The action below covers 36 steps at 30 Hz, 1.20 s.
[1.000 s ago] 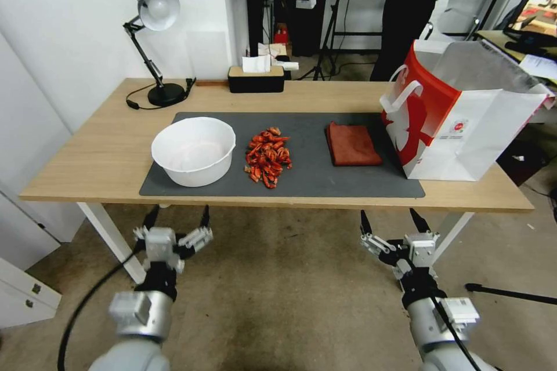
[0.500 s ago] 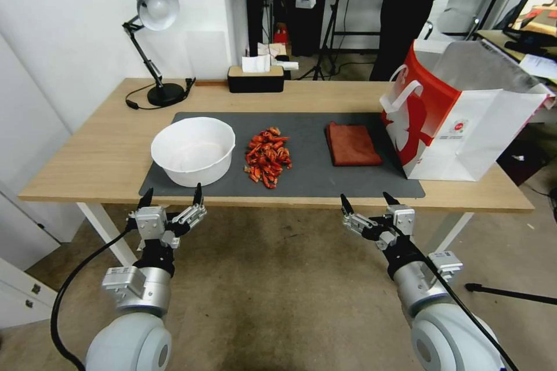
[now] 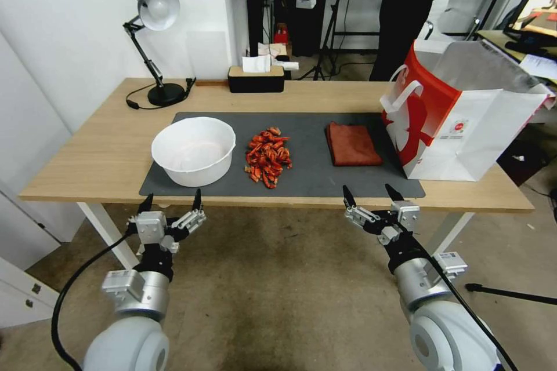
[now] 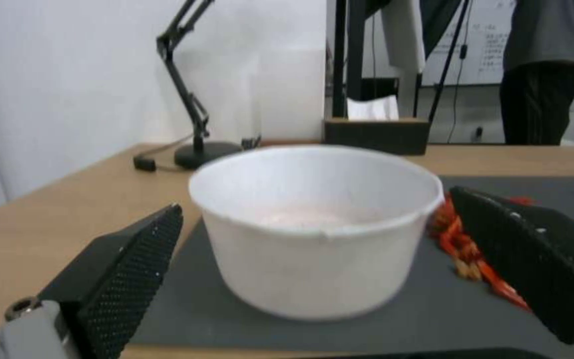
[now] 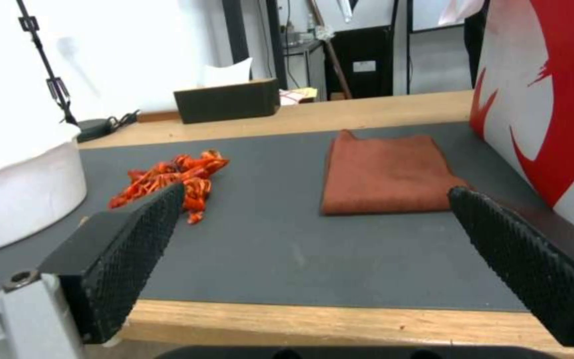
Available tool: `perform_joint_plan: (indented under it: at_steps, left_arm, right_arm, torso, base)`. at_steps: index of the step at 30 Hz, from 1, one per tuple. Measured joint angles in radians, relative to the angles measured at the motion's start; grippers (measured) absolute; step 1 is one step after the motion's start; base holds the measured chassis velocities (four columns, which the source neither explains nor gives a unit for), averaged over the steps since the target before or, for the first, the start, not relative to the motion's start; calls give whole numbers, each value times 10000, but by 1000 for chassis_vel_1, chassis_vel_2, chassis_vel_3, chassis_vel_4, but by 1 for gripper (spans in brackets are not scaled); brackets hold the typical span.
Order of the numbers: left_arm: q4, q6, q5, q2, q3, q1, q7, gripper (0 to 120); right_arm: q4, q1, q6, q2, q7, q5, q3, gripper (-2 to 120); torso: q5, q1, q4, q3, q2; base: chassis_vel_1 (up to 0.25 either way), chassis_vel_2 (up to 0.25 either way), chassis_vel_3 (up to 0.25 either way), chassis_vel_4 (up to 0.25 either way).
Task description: Sweep shrimp from table into container with towel, then put container into takeout bag.
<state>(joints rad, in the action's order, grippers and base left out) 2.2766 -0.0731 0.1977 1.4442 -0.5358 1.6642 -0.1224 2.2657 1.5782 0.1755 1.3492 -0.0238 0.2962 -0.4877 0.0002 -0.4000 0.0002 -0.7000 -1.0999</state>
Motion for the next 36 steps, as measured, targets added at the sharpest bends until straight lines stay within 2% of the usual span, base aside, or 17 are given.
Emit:
perform_joint_plan:
  at_steps: [10,13,17,19,20,22,23,25,26,28,29,30,31,32,33,35,36]
  left_arm:
    - [-133,-14,674,-894,-517,-613,66,100]
    - [-908,-232,1475,-2690,-708,-1907,242,100]
    - [-1263,-231,1669,-3178,-727,-2351,395,100]
    - [-1958,-101,2166,-4175,-765,-3251,987,100]
    - [-1958,-101,2166,-4175,-765,-3251,987,100]
    - [-2742,128,3070,-5578,-683,-4246,1909,100]
    - [-2742,128,3070,-5578,-683,-4246,1909,100]
    - [-3455,398,3872,-7037,-352,-5228,2803,100]
    - [-3455,398,3872,-7037,-352,-5228,2803,100]
    - [-4108,316,4391,-8235,243,-6386,3992,100]
    - [-4108,316,4391,-8235,243,-6386,3992,100]
    - [-4448,358,4424,-8628,567,-6854,4936,100]
    - [-5009,653,4382,-9059,1005,-7421,6713,100]
    - [-5207,752,4274,-9166,1132,-7616,7455,100]
    - [-5207,752,4274,-9166,1132,-7616,7455,100]
    - [-5714,904,3458,-9422,1381,-8266,10041,100]
    - [-5714,904,3458,-9422,1381,-8266,10041,100]
  right_arm:
    - [-58,-18,-52,15,10,11,35,100]
    - [-60,-6,-51,-66,-13,11,39,100]
    - [-52,2,-52,-84,-15,10,30,100]
    - [-29,28,-52,-100,-21,6,14,100]
    - [-29,28,-52,-100,-21,6,14,100]
    - [-21,64,-56,-80,-32,-9,7,100]
    - [-21,64,-56,-80,-32,-9,7,100]
    - [-18,99,-68,-22,-38,-56,21,100]
    - [-18,99,-68,-22,-38,-56,21,100]
    - [-22,104,-99,38,-55,-74,32,100]
    - [-22,104,-99,38,-55,-74,32,100]
    - [-31,112,-108,49,-64,-78,35,100]
    - [-43,143,-168,52,-70,-79,37,100]
    - [-50,152,-197,54,-72,-80,38,100]
    - [-50,152,-197,54,-72,-80,38,100]
    - [-78,163,-232,21,-87,-80,62,100]
    - [-78,163,-232,21,-87,-80,62,100]
  torso:
    - [-3,0,-1,0,0]
    - [-6,0,-1,0,0]
    - [-5,0,-1,0,0]
    - [-9,-1,-5,-1,0]
    - [-9,-1,-5,-1,0]
    - [-6,-1,-3,-1,1]
    - [-6,-1,-3,-1,1]
    - [-3,-1,-1,-1,1]
    - [-3,-1,-1,-1,1]
    - [-1,-1,-1,-1,0]
    - [-1,-1,-1,-1,0]
    - [-1,-1,-2,0,0]
    - [-6,-2,-3,-1,0]
    - [-4,-2,-3,-1,0]
    - [-4,-2,-3,-1,0]
    - [-8,-1,-1,-1,0]
    - [-8,-1,-1,-1,0]
  base:
    - [0,0,0,0]
    - [0,0,0,0]
    - [0,0,0,0]
    - [0,0,0,0]
    - [0,0,0,0]
    - [0,0,0,0]
    - [0,0,0,0]
    - [0,0,0,0]
    - [0,0,0,0]
    - [0,0,0,0]
    - [0,0,0,0]
    - [0,0,0,0]
    - [0,0,0,0]
    - [0,0,0,0]
    - [0,0,0,0]
    - [0,0,0,0]
    - [0,0,0,0]
